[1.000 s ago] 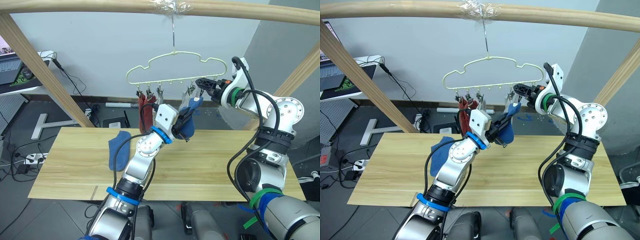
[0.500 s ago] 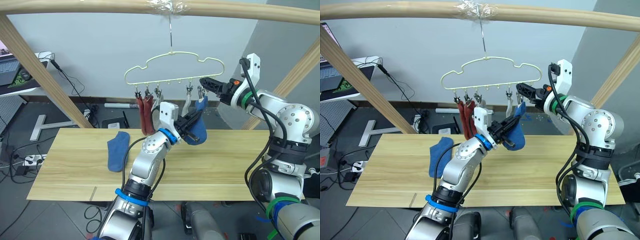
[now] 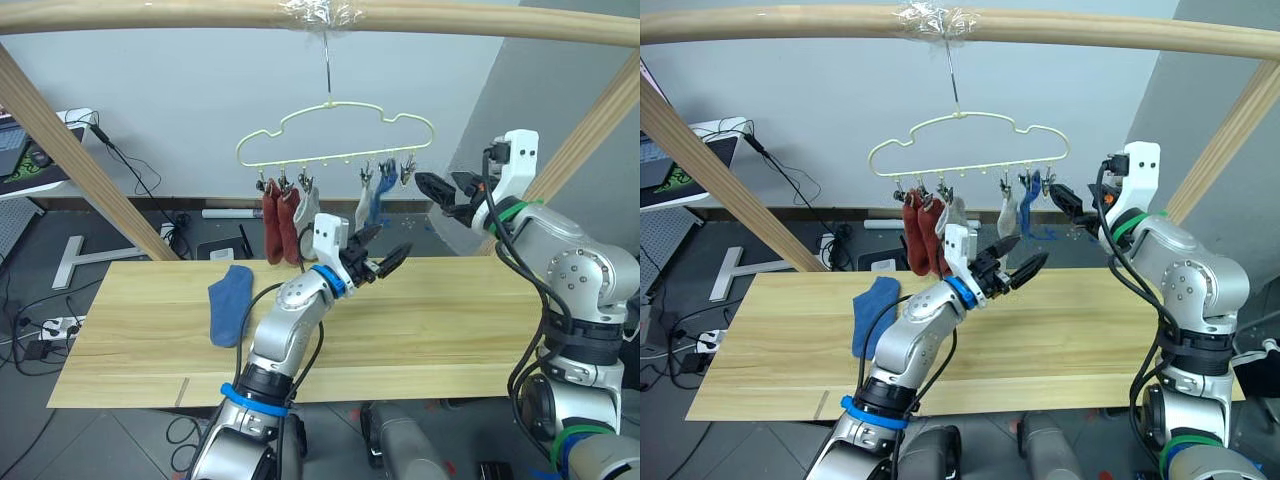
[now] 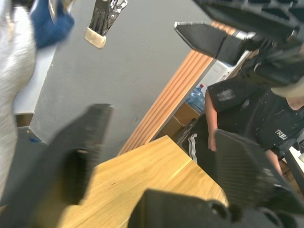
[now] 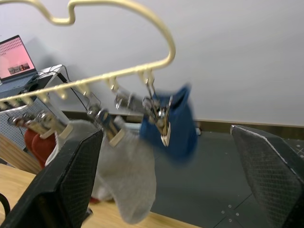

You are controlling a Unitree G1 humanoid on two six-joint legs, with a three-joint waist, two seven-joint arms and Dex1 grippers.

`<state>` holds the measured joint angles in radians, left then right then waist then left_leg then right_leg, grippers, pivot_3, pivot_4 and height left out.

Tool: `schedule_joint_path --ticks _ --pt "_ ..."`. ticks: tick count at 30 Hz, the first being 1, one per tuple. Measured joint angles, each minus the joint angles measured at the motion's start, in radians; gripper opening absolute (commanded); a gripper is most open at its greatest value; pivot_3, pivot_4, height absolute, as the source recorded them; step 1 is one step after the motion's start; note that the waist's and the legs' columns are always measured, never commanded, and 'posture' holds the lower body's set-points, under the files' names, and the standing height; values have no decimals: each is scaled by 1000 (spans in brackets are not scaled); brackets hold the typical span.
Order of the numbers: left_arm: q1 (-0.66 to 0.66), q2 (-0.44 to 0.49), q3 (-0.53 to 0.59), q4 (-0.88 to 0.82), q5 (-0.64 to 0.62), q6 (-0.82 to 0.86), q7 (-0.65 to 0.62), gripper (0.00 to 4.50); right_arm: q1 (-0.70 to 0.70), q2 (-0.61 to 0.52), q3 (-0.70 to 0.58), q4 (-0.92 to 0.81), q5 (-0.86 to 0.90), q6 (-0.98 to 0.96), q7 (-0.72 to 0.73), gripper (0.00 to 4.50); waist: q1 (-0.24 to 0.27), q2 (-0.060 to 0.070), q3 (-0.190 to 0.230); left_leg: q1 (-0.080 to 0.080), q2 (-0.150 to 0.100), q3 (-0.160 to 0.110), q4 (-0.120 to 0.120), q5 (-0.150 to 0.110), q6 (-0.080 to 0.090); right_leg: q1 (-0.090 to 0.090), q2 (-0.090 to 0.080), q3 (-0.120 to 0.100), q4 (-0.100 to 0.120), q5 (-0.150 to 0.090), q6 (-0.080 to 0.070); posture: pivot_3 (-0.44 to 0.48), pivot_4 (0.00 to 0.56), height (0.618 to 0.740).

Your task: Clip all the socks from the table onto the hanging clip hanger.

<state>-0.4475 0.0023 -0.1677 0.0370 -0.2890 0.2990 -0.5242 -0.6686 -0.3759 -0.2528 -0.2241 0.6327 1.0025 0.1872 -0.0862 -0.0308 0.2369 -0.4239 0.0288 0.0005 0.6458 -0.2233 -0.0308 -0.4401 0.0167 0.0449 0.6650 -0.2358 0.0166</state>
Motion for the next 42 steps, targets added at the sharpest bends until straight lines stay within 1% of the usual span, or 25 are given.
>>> schedule_joint_path --ticks 3,6,9,10,11,14,16,17,19,21,24,29,30,37,38,42 --pt "8 50 16 -29 -4 10 -16 4433 72 -14 59 -42 -66 -70 10 4500 0 0 0 0 0 0 0 0 0 0 0 0 0 0 0 -132 213 740" --pt "16 137 40 -83 -3 12 -40 4433 128 -9 98 -60 -124 -139 8 4500 -1 0 0 0 0 0 0 0 0 0 0 0 0 0 0 -132 213 740" --pt "29 216 53 -131 1 1 -74 4500 162 22 111 -80 -152 -194 2 3928 -1 0 0 1 1 0 0 0 0 0 0 0 0 0 0 -132 213 740" --pt "30 231 54 -142 2 0 -80 4500 170 31 115 -85 -159 -206 1 3627 -1 0 0 1 1 0 0 0 0 0 0 0 0 0 0 -132 213 740" --pt "31 247 55 -158 1 -1 -88 4500 180 34 128 -87 -178 -227 0 3274 -1 0 0 1 1 0 0 0 0 0 -1 1 0 0 0 -102 217 740" --pt "32 286 68 -224 -21 29 -100 4500 190 52 173 -85 -258 -297 -28 3274 2 0 0 0 1 1 1 0 0 0 -1 1 0 0 1 -93 217 740" --pt "31 313 88 -270 -35 50 -105 4500 190 83 184 -79 -296 -341 -51 3274 2 0 0 0 2 1 0 0 0 0 -1 1 0 0 1 -80 216 740" --pt "31 325 96 -289 -46 61 -110 4500 190 96 187 -71 -306 -359 -61 3123 2 0 0 1 2 0 0 0 0 0 -1 1 0 0 1 -80 216 740" --pt "31 347 100 -319 -64 87 -117 4500 189 118 193 -43 -336 -392 -72 2642 3 0 0 1 2 0 0 0 0 0 -1 0 0 0 1 -80 216 740" --pt "31 353 106 -336 -71 107 -118 4500 189 130 197 -16 -350 -413 -80 1940 4 0 0 1 2 0 0 0 0 0 -1 1 0 0 1 -66 214 740" --pt "31 360 116 -349 -84 114 -116 4500 184 140 199 19 -379 -443 -80 1940 5 0 0 1 2 1 0 0 0 0 -1 1 0 0 1 -66 214 740" --pt "31 363 115 -358 -86 130 -109 4500 132 171 205 104 -417 -501 -81 1940 5 0 0 1 1 0 0 0 0 0 -1 1 0 0 0 -66 214 740" --pt "31 363 115 -362 -87 131 -107 4500 121 178 206 120 -422 -513 -81 1940 5 0 0 1 1 0 0 0 0 0 -1 1 0 0 0 -37 208 740" --pt "30 372 115 -388 -91 137 -105 4500 64 224 217 228 -455 -572 -80 1940 9 0 0 1 2 0 0 0 0 0 -1 1 0 1 0 -37 208 740" --pt "30 372 115 -389 -91 138 -105 4500 59 228 217 237 -456 -579 -80 1940 10 0 0 1 2 0 0 0 0 0 -1 1 0 1 0 -16 203 740" --pt "29 375 115 -400 -105 152 -102 4500 49 234 216 275 -466 -603 -81 1940 20 0 0 1 2 0 0 0 0 0 -1 1 0 1 0 -16 203 740"
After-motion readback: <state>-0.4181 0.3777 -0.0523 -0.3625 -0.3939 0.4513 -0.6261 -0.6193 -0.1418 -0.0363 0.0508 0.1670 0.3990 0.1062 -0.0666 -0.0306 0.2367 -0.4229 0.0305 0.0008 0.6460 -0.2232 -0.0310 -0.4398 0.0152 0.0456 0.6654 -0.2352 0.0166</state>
